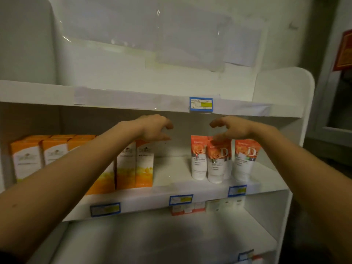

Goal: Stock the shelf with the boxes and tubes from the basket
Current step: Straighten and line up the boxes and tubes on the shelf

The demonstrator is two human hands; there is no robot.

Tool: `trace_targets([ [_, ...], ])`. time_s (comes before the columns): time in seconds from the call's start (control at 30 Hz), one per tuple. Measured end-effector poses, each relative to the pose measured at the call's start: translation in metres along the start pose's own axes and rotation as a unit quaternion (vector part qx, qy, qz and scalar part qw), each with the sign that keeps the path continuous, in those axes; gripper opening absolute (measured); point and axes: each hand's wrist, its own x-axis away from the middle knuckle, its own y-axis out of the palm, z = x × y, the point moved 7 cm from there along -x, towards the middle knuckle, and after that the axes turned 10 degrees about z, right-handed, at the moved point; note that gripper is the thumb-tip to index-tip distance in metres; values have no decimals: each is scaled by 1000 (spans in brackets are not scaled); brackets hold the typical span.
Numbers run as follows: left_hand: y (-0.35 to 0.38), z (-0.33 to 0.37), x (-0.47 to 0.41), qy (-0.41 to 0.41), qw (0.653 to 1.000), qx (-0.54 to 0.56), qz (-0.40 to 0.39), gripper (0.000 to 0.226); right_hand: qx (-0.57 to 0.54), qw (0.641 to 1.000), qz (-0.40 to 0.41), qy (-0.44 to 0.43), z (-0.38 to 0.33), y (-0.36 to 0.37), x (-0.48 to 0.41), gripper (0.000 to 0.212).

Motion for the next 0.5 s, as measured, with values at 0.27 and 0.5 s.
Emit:
trace_targets([
  [0.27,30,65,-49,28,998,50,14,33,32,999,42,-4,37,2,14,36],
  [0.5,35,63,-63,-16,993,99,56,21,17,993,113,-24,36,6,10,18],
])
